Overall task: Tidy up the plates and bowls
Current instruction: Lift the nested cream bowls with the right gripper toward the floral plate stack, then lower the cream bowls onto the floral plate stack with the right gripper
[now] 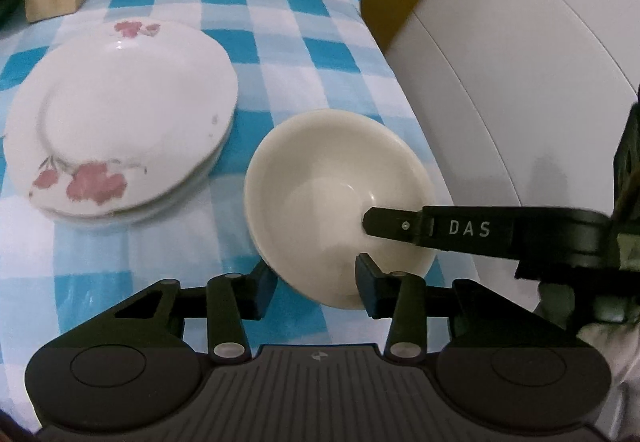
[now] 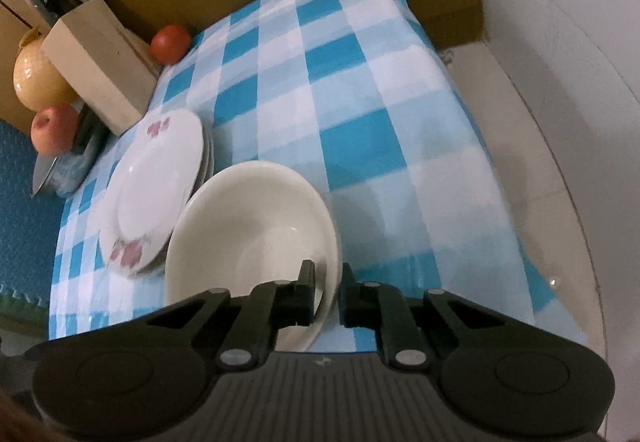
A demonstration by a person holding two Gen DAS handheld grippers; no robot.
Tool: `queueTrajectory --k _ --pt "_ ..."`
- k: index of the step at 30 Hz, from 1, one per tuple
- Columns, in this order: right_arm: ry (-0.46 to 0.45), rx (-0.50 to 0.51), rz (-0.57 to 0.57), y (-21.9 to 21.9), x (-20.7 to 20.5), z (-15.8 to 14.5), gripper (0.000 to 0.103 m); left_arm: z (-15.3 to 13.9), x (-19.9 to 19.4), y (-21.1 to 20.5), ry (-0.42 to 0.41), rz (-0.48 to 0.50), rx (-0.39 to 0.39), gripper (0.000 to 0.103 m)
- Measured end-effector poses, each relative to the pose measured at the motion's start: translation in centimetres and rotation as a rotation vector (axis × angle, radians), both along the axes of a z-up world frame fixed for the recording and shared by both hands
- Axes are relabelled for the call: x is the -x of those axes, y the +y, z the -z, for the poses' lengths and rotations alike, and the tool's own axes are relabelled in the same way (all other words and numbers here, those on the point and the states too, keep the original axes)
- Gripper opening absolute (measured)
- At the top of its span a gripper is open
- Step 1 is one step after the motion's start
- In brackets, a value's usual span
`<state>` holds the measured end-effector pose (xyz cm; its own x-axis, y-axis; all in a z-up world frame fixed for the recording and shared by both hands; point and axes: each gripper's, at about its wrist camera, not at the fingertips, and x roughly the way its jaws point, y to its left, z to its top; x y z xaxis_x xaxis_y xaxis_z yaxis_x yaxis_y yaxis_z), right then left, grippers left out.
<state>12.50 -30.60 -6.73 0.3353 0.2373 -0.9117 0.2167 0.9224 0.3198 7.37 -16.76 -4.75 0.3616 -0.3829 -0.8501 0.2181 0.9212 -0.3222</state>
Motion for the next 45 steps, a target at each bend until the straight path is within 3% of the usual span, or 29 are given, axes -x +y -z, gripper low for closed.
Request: queueTrajectory --k 4,6,9,13,15,16,28,36,45 --pt "-0.001 0.028 0.016 0.0 0.2 0.1 0.013 0.1 0.7 0.3 0.010 0.020 -0.004 0.054" --pt "-0.004 0.011 0.030 -0.1 0.1 0.1 0.015 0.1 0.8 0.4 -0.012 0.010 -0.027 0.063" --pt "-0.006 0.019 0.033 -0.3 0.2 0.1 0.016 0.2 0.6 0.4 -0.043 -0.003 -0.060 0.064" --pt "0.003 0.023 0.013 -0.1 0.4 0.2 0.012 1.2 0.5 0.2 -0.052 -0.005 -0.101 0.055" --pt "0.000 0.031 0.005 0.2 0.6 0.0 0.012 1.2 0.4 -0.2 -0.043 0.024 -0.093 0.041" --pt "-0.005 0.042 0.004 0.4 0.6 -0.1 0.011 1.1 0.6 -0.1 -0.031 0.033 -0.081 0.039" --pt "-0.128 -0.018 0.060 1.4 0.1 -3.2 0.011 -1.8 1.4 0.4 -0.103 0.030 -0.079 0.041" --pt "-0.192 -0.031 0.017 4.9 -3.0 -5.2 0.011 -4.1 0.2 2.6 -0.162 -0.056 -0.082 0.044" --pt "-0.199 -0.059 -0.021 8.5 -6.5 -4.8 0.011 -5.4 -1.9 5.7 -0.185 -0.133 -0.111 0.046"
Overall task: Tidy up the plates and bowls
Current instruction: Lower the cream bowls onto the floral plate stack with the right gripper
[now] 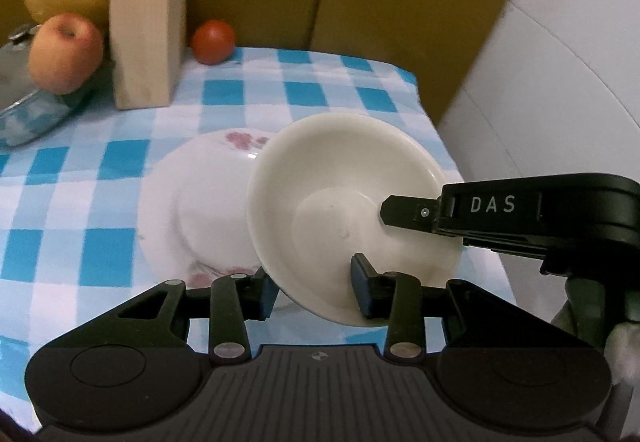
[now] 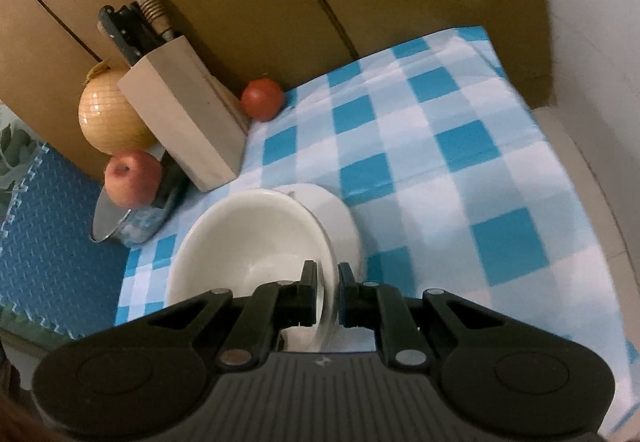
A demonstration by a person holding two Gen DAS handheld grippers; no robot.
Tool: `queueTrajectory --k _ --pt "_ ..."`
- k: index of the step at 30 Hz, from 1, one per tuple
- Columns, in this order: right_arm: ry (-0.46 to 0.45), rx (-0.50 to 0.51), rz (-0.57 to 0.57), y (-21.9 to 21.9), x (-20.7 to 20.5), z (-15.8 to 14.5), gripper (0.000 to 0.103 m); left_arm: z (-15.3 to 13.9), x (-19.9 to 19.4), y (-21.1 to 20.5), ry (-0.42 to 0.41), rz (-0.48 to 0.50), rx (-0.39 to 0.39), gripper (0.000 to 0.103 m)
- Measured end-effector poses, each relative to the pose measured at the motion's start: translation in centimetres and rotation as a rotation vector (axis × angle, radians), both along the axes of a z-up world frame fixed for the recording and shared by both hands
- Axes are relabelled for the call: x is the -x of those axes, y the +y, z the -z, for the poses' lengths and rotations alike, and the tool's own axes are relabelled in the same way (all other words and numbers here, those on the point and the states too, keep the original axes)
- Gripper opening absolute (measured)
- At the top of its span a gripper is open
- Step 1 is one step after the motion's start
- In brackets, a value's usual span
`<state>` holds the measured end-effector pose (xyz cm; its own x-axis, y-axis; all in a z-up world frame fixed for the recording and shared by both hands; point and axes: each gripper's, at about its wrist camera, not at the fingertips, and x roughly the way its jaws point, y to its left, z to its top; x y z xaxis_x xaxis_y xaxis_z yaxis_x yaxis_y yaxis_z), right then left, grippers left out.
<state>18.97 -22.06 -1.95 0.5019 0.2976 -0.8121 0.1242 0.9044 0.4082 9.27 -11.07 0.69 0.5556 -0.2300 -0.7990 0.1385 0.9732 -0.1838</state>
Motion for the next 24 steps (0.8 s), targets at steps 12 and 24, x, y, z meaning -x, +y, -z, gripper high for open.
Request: queueTrajectory --k 12,24 --pt "0.035 -0.002 -0.041 3.4 -3.4 2.5 0.012 0.0 -2.9 3.7 0.025 -0.086 -0.028 0.048" --pt "0.065 0.007 -0.030 4.0 -4.6 4.4 0.016 1.6 -4.3 4.1 0.071 -0.099 -0.042 0.048"
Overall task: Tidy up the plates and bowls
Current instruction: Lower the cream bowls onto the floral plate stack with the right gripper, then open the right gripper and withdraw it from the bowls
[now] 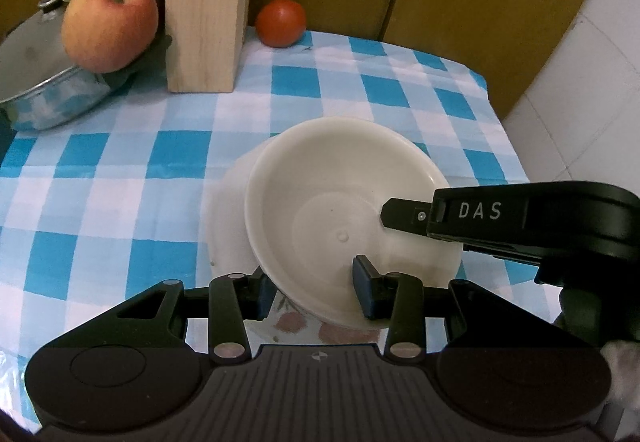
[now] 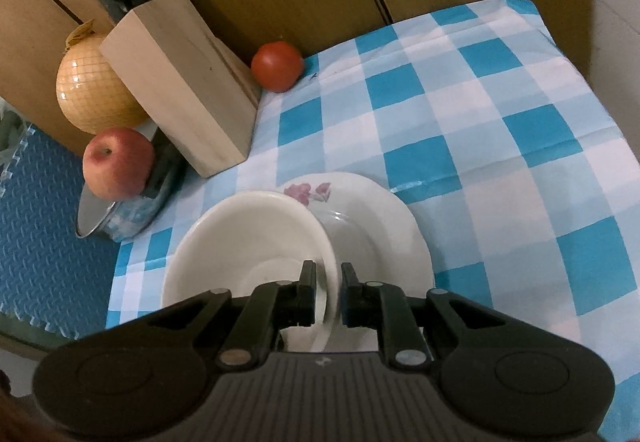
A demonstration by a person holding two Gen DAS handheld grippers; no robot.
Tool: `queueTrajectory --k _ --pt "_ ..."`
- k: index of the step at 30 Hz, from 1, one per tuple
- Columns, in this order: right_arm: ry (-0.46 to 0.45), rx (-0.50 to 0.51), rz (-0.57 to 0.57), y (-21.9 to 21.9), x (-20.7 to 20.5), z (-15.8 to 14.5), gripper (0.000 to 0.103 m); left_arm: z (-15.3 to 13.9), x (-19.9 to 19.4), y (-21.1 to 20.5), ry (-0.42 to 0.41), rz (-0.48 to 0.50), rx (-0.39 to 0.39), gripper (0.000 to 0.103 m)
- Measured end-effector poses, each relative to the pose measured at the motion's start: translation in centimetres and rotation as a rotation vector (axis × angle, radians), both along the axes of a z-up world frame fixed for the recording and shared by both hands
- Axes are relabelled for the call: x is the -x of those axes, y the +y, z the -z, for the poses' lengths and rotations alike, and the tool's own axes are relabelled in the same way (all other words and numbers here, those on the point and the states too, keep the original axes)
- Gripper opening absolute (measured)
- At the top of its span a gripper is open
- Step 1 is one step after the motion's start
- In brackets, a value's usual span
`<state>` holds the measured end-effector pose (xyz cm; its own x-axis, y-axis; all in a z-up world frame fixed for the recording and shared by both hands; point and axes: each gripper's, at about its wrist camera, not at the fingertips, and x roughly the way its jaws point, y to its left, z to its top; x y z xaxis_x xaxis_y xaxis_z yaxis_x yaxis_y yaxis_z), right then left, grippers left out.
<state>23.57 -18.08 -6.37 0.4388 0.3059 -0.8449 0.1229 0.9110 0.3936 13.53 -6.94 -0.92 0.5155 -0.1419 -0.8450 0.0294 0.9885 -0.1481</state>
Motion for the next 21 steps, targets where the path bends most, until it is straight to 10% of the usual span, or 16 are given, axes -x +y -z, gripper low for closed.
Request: queueTrajectory --k 21 --pt "-0.078 0.081 0.016 -0.8 1.0 -1.4 0.025 0.6 -0.2 0.5 0.002 -0.030 -0.029 0.065"
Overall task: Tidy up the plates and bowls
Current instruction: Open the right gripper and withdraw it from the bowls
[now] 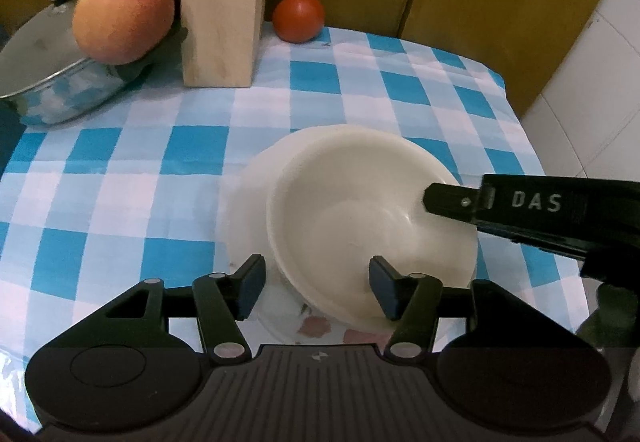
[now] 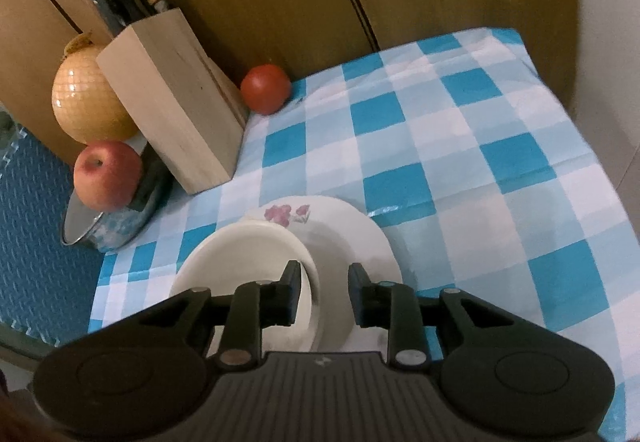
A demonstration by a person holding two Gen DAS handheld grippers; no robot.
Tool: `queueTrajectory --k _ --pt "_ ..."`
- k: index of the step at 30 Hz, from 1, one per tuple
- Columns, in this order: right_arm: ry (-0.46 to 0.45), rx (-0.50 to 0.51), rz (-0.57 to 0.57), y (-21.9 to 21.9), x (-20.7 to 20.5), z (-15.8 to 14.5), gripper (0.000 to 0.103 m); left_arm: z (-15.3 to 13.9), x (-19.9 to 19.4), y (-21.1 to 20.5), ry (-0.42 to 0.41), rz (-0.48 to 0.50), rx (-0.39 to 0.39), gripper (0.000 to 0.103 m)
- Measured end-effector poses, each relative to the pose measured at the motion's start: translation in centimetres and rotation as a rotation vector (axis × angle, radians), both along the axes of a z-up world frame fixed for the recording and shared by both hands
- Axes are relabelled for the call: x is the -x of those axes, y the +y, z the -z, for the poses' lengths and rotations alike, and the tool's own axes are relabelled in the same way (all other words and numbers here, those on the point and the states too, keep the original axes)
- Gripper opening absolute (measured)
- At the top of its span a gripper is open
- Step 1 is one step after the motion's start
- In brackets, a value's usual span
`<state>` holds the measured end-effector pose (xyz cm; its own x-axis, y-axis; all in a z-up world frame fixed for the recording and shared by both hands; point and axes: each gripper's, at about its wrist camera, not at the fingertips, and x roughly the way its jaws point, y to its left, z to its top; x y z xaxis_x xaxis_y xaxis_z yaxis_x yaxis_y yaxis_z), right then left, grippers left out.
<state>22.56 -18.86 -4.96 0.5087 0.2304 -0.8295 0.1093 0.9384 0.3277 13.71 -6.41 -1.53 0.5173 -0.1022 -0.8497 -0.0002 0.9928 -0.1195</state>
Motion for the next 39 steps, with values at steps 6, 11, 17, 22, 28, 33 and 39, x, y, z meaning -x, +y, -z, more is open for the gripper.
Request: queueTrajectory --k 6,11,17,22,28,33,39 --pt "-0.048 0.030 0.009 -0.6 1.9 -1.3 0.026 -0.5 0.9 0.9 -0.013 -0.014 0.004 0.067" --pt "-0.121 0.068 -0.005 -0.1 4.4 -3.3 0.035 -1.9 1.9 1.4 -0.049 -0.023 0.040 0.071" --pt "-0.172 0.142 -0.005 1.2 8.2 -4.1 0.042 -3.2 3.8 1.7 -0.100 -0.034 0.052 0.078" --pt "-0.172 0.134 0.003 1.4 10.3 -3.9 0.045 -2.6 5.2 2.6 -0.093 -0.054 0.061 0.083" --pt "-0.173 0.165 0.003 1.9 12.0 -3.6 0.049 -2.2 6.5 2.3 -0.084 -0.023 0.052 0.086" --pt "-0.168 0.196 0.013 1.6 12.8 -3.4 0.050 -2.0 7.2 2.0 -0.085 -0.011 0.029 0.088" --pt "-0.138 0.209 0.000 1.8 13.8 -2.9 0.050 -1.5 8.0 1.8 -0.079 -0.003 0.006 0.089"
